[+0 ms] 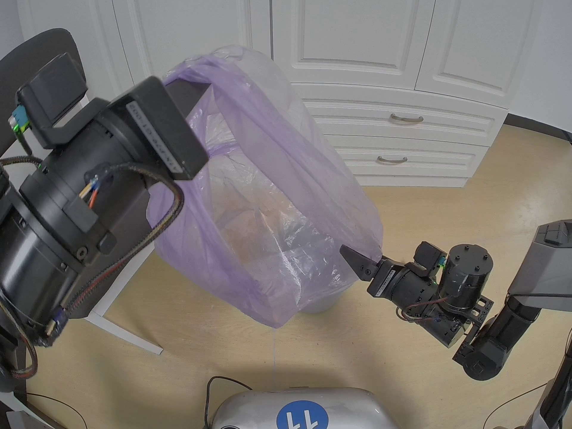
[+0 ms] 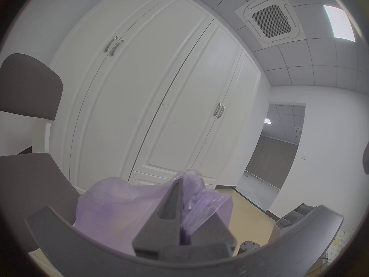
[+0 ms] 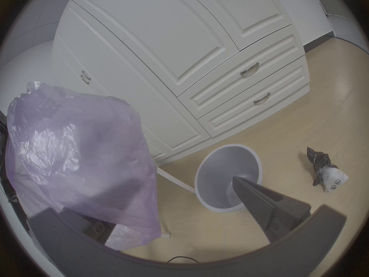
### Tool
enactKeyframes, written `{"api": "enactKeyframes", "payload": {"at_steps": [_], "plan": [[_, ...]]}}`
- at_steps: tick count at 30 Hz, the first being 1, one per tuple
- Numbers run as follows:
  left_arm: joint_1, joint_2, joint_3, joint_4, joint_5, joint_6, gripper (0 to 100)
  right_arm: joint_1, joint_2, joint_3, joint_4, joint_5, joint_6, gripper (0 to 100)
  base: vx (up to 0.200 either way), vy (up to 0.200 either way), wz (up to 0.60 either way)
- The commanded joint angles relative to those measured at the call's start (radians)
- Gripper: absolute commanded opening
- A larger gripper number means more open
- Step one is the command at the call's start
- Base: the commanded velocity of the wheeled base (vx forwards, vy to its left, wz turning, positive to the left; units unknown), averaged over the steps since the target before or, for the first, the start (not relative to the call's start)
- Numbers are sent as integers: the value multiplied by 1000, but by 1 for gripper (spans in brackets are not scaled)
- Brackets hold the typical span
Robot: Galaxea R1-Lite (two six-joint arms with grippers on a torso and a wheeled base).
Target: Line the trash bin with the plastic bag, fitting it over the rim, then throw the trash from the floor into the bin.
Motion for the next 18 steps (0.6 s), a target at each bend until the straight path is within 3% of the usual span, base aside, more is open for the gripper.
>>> {"api": "enactKeyframes", "payload": {"at_steps": [1, 7, 12, 18], "plan": [[0, 4, 0, -1, 1, 0, 0, -3, 20, -12, -18, -6, 0, 100, 0, 0, 0], [0, 4, -1, -3, 1, 0, 0, -1, 43, -34, -18, -18, 9, 100, 0, 0, 0], [-11, 11, -4, -3, 1, -1, 0, 11, 120, -124, -18, -138, 15, 100, 0, 0, 0], [-11, 14, -6, -4, 1, -1, 0, 11, 112, -124, -18, -141, 22, 100, 0, 0, 0]]}}
